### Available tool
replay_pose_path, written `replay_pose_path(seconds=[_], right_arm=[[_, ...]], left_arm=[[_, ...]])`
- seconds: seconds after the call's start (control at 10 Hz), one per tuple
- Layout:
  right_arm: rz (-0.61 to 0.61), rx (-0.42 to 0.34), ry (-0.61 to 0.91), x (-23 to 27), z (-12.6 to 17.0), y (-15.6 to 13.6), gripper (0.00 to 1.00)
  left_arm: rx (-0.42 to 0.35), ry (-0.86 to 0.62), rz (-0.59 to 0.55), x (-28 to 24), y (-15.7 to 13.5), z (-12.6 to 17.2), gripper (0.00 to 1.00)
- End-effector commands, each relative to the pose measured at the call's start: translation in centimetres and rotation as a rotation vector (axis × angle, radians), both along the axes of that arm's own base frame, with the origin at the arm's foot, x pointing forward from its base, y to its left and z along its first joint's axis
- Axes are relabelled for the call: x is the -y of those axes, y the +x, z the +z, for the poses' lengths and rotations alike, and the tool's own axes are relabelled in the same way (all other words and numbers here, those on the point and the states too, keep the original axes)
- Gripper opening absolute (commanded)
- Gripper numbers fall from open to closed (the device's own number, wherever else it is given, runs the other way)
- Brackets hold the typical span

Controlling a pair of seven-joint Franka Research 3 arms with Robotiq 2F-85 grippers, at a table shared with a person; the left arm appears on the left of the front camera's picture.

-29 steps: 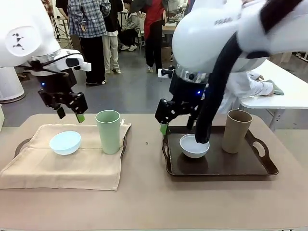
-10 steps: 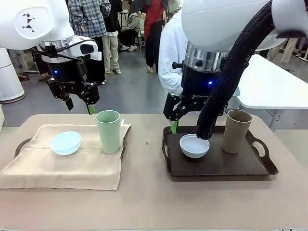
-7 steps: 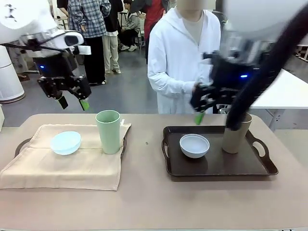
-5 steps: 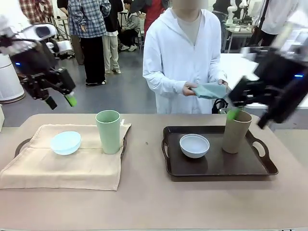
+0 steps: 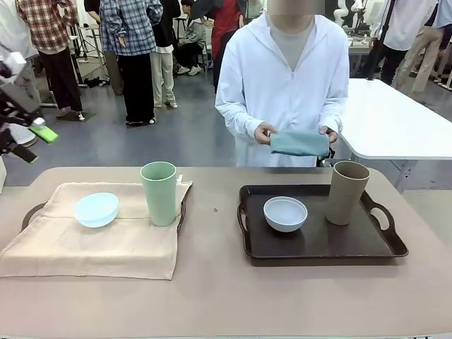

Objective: Set up a tray with a mat and arrange the tableware.
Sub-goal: Pick up the Picnic Bowl and Reusable plastic cup from the Handle tray in front of the human's position and hold them in the air.

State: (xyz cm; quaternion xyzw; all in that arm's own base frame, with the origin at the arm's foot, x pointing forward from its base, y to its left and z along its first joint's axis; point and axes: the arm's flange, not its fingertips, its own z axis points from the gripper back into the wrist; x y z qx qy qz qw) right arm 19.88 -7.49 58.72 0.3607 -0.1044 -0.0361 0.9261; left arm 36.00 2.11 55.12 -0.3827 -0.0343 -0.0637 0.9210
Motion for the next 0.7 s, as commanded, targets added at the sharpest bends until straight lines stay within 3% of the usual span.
replay_pose_path(seconds=[0.0,0.2,0.3,0.4,0.5,0.6], right_arm=[[0.013,0.016,0.087,0.5,-1.4,0.9,1.00],[-0.002,-0.023,0.129,0.6,-2.6,1.8,1.00],[-0.116,-0.157,0.075,-0.3,-3.2,2.7,1.00],[-0.020,-0.007,0.100,1.2,-1.5,0.9,1.00],[-0.020,-0.007,0.100,1.2,-1.5,0.9,1.00],[-0.050,-0.068,0.086,0.9,-2.7,2.0,1.00]], left_arm=[[0.015,-0.184,0.001,-2.2,-1.0,-2.6,0.79],[0.013,-0.240,0.034,-3.7,-1.8,-3.7,0.79],[0.025,-0.178,0.054,-2.6,-1.8,-3.7,0.79],[0.004,-0.207,0.041,-4.2,-1.7,-3.4,0.79],[0.004,-0.207,0.041,-4.2,-1.7,-3.4,0.79],[0.004,-0.207,0.041,-4.2,-1.7,-3.4,0.79]])
